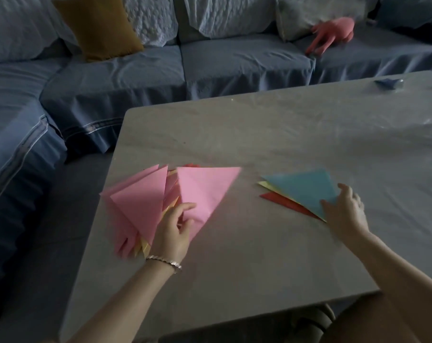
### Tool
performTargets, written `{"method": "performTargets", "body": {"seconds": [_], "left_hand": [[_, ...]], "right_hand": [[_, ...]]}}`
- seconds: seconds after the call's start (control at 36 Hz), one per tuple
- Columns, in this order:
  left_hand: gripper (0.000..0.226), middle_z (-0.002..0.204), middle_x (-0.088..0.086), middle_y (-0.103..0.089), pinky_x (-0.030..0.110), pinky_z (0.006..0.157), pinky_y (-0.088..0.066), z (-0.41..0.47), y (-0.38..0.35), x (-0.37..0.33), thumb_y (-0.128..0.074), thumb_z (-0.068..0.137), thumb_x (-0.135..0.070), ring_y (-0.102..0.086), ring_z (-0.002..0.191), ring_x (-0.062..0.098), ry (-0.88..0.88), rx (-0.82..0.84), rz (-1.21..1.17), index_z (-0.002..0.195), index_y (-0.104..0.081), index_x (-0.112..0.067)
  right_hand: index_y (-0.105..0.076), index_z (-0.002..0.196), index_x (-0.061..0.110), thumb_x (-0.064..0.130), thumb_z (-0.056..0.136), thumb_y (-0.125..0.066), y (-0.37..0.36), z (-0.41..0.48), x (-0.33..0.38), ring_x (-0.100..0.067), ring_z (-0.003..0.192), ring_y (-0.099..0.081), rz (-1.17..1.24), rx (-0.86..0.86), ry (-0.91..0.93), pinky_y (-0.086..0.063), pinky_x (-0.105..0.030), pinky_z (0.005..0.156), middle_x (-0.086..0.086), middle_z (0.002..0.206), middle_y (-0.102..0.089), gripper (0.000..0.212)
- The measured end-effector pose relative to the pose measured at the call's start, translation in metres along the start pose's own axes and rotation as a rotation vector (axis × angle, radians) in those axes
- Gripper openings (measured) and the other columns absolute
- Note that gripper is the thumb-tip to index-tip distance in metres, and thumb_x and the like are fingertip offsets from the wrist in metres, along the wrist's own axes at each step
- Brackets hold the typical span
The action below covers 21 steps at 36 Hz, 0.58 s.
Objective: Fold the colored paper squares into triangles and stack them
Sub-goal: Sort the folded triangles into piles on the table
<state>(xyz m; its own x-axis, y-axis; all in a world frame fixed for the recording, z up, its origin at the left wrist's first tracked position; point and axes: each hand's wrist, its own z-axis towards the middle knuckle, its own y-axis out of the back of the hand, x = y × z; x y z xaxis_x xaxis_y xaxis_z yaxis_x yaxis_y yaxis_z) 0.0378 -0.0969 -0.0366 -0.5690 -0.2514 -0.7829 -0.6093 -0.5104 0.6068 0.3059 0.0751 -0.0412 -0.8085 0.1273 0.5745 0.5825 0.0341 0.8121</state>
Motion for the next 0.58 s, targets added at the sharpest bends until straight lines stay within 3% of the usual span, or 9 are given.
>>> {"method": "performTargets", "body": {"seconds": [0.06, 0.14, 0.25, 0.33, 0.42, 0.47, 0.5, 0.53, 0.58], "left_hand": [[0.033, 0.093, -0.021, -0.053, -0.006, 0.073, -0.031, 0.0, -0.004, -0.006, -0.057, 0.082, 0.009, -0.051, 0.082, 0.003, -0.048, 0.102, 0.013, 0.107, -0.064, -0.011], [0.033, 0.104, -0.013, -0.058, -0.006, 0.078, -0.031, 0.004, -0.014, -0.001, -0.056, 0.085, 0.004, -0.053, 0.095, 0.0, -0.028, 0.261, 0.061, 0.108, -0.063, -0.018], [0.033, 0.115, -0.005, -0.059, 0.018, 0.094, -0.04, 0.011, -0.025, 0.014, -0.055, 0.086, 0.001, -0.055, 0.104, 0.006, 0.011, 0.366, 0.155, 0.109, -0.061, -0.021], [0.029, 0.112, 0.003, -0.056, 0.028, 0.095, -0.042, 0.006, -0.028, 0.018, -0.059, 0.083, -0.001, -0.056, 0.106, 0.017, -0.019, 0.289, 0.269, 0.108, -0.063, -0.015], [0.036, 0.104, 0.013, -0.063, 0.042, 0.083, -0.05, -0.009, -0.033, 0.017, -0.056, 0.069, 0.012, -0.062, 0.096, 0.032, -0.19, 0.142, 0.425, 0.094, -0.069, -0.01], [0.043, 0.107, 0.015, -0.066, 0.045, 0.081, -0.052, -0.019, -0.039, 0.014, -0.042, 0.068, 0.012, -0.064, 0.097, 0.034, -0.326, 0.169, 0.477, 0.094, -0.071, -0.006], [0.045, 0.117, 0.014, -0.063, 0.043, 0.088, -0.049, -0.024, -0.042, 0.01, -0.036, 0.074, 0.008, -0.061, 0.107, 0.03, -0.357, 0.256, 0.502, 0.103, -0.068, -0.004], [0.045, 0.129, 0.012, -0.055, 0.039, 0.098, -0.042, -0.028, -0.046, 0.01, -0.031, 0.083, 0.002, -0.054, 0.118, 0.026, -0.378, 0.321, 0.522, 0.114, -0.062, -0.003], [0.049, 0.141, 0.009, -0.042, 0.033, 0.107, -0.03, -0.034, -0.053, 0.013, -0.018, 0.098, -0.023, -0.042, 0.13, 0.023, -0.377, 0.42, 0.579, 0.128, -0.05, -0.003]], "right_hand": [[-0.029, 0.139, 0.008, 0.01, 0.086, -0.057, 0.0, -0.007, -0.001, -0.039, 0.123, -0.029, -0.135, -0.024, 0.071, -0.026, -0.045, 0.102, -0.025, 0.134, -0.033, 0.06], [-0.037, 0.137, 0.008, 0.001, 0.082, -0.056, -0.009, -0.025, 0.002, -0.039, 0.125, -0.026, -0.215, -0.01, 0.271, -0.023, -0.045, 0.105, -0.021, 0.138, -0.031, 0.059], [-0.053, 0.125, 0.007, -0.005, 0.078, -0.058, -0.027, -0.057, 0.015, -0.038, 0.125, -0.037, -0.194, 0.093, 0.595, -0.031, -0.048, 0.103, -0.018, 0.135, -0.041, 0.049], [-0.055, 0.125, 0.008, -0.004, 0.08, -0.057, -0.041, -0.079, 0.023, -0.034, 0.13, -0.038, -0.147, 0.152, 0.748, -0.024, -0.042, 0.107, -0.015, 0.138, -0.044, 0.046], [-0.03, 0.143, 0.014, 0.006, 0.093, -0.041, -0.056, -0.095, 0.033, -0.016, 0.142, -0.006, -0.18, 0.27, 0.867, -0.004, -0.034, 0.116, 0.003, 0.152, -0.014, 0.051], [-0.01, 0.146, 0.015, 0.023, 0.098, -0.021, -0.068, -0.102, 0.037, -0.009, 0.137, 0.016, -0.265, 0.376, 0.919, 0.017, -0.027, 0.109, 0.01, 0.148, 0.007, 0.05], [-0.007, 0.145, 0.014, 0.031, 0.094, -0.013, -0.075, -0.104, 0.039, -0.01, 0.135, 0.019, -0.302, 0.41, 0.929, 0.019, -0.03, 0.107, 0.008, 0.148, 0.008, 0.054], [-0.01, 0.144, 0.012, 0.034, 0.091, -0.01, -0.08, -0.106, 0.041, -0.013, 0.136, 0.014, -0.352, 0.436, 0.926, 0.013, -0.034, 0.11, 0.005, 0.15, 0.002, 0.058], [-0.036, 0.138, 0.009, 0.033, 0.088, -0.022, -0.093, -0.106, 0.036, -0.015, 0.135, -0.017, -0.472, 0.387, 0.943, -0.023, -0.038, 0.111, -0.003, 0.146, -0.034, 0.057]]}}
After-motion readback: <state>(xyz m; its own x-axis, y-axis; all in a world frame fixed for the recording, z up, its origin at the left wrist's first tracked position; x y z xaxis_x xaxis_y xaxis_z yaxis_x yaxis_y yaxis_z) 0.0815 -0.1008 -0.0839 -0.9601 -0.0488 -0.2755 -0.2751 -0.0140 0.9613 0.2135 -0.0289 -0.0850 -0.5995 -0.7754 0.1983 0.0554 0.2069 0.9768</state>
